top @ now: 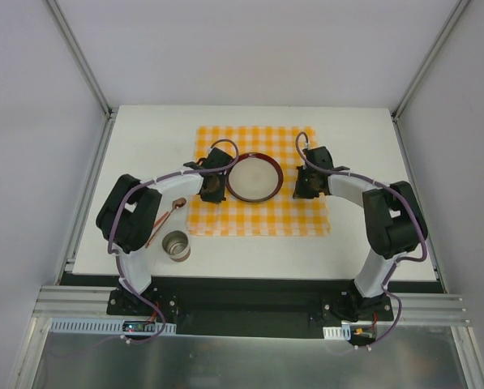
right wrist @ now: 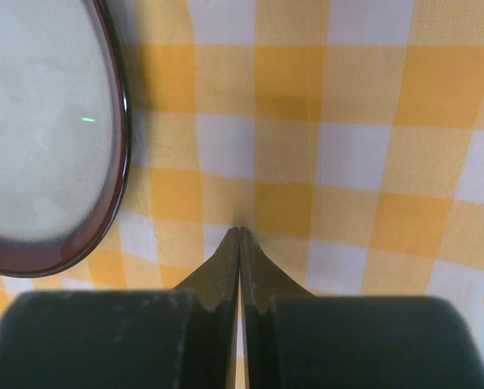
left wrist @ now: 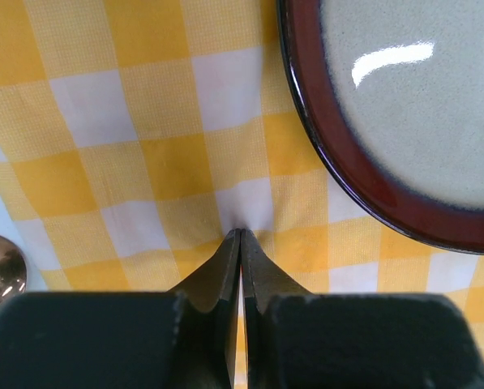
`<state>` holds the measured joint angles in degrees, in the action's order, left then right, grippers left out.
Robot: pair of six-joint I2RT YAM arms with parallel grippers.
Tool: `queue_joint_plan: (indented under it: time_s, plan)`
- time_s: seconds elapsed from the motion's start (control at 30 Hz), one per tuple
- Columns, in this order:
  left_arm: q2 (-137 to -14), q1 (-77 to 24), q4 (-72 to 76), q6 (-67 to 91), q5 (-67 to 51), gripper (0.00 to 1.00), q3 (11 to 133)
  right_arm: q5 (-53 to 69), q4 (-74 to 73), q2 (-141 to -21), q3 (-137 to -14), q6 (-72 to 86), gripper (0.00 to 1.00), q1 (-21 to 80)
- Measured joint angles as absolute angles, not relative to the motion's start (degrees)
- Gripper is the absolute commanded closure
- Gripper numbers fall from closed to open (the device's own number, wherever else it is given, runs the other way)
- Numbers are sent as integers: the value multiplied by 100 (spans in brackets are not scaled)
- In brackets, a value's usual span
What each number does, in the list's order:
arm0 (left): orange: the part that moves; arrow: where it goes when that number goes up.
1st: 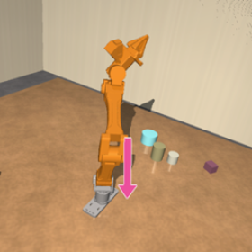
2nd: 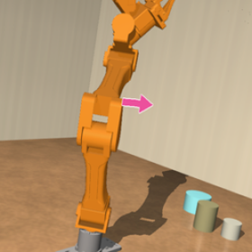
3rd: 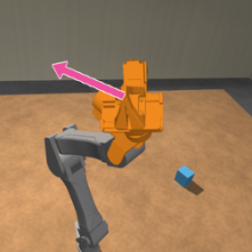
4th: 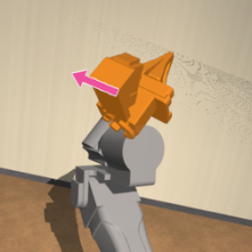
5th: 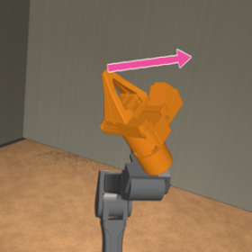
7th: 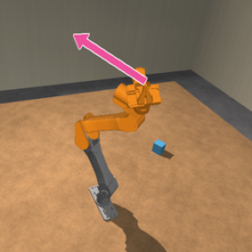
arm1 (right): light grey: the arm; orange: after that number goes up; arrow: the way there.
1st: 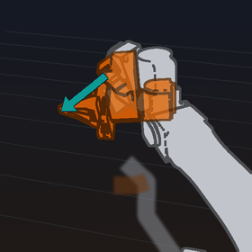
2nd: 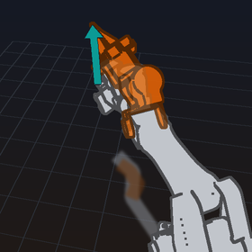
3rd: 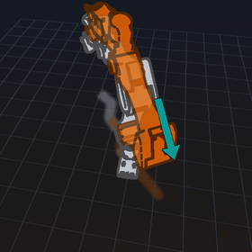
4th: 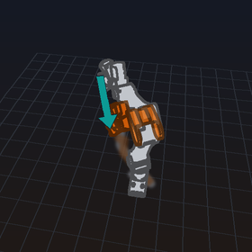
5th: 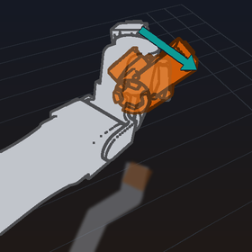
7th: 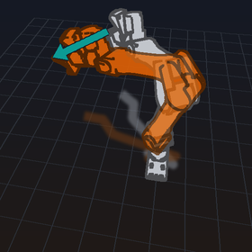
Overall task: Set the dinner table for one person
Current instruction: Move the napkin to the center of the board.
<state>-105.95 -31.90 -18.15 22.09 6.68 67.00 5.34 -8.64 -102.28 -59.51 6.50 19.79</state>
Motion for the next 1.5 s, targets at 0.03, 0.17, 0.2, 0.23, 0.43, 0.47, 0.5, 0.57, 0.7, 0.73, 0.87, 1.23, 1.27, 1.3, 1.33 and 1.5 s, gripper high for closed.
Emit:
queue_joint_plan:
  time_s: [0.03,0.17,0.2,0.23,0.43,0.47,0.5,0.57,0.7,0.73,0.87,1.23,1.27,1.3,1.33,1.5]
  plan:
    - [-10569,-3190,-1767,2217,668,100,6650,537,-808,-10213,-5909,687,100,1975]
    - [-10444,-3190,-1546,2300,668,100,6434,532,-399,-10057,-5583,854,100,1975]
    - [-10405,-3190,-1485,2316,670,100,6368,528,-305,-10025,-5513,888,100,1975]
    - [-10370,-3190,-1413,2324,670,100,6302,528,-193,-9988,-5430,932,100,1975]
    - [-10182,-3188,-1059,2366,674,100,5972,443,353,-9808,-5022,1194,100,2051]
    - [-10156,-3186,-1015,2373,676,100,5927,410,421,-9789,-4978,1225,100,2093]
    - [-10125,-3186,-958,2392,679,100,5870,375,475,-9773,-4936,1267,100,2139]
    - [-10073,-3186,-860,2432,694,100,5771,316,589,-9732,-4849,1343,100,2246]
    - [-9996,-3197,-711,2499,727,100,5629,117,773,-9631,-4661,1527,100,2447]
    - [-9992,-3201,-687,2512,738,100,5612,45,810,-9609,-4617,1581,100,2488]
    - [-9981,-3234,-655,2517,792,100,5596,-180,862,-9570,-4558,1765,99,2561]
    - [-9981,-3234,-644,2517,794,100,5599,-613,552,-9461,-4558,2241,100,2620]
    - [-9981,-3234,-644,2515,794,100,5599,-655,506,-9452,-4565,2274,99,2620]
    - [-9981,-3234,-644,2515,797,100,5599,-687,458,-9448,-4578,2309,100,2620]
    - [-9981,-3234,-644,2515,797,100,5599,-718,395,-9448,-4613,2331,100,2617]
    - [-9981,-3234,-644,2512,794,100,5599,-838,-43,-9487,-4825,2355,100,2567]
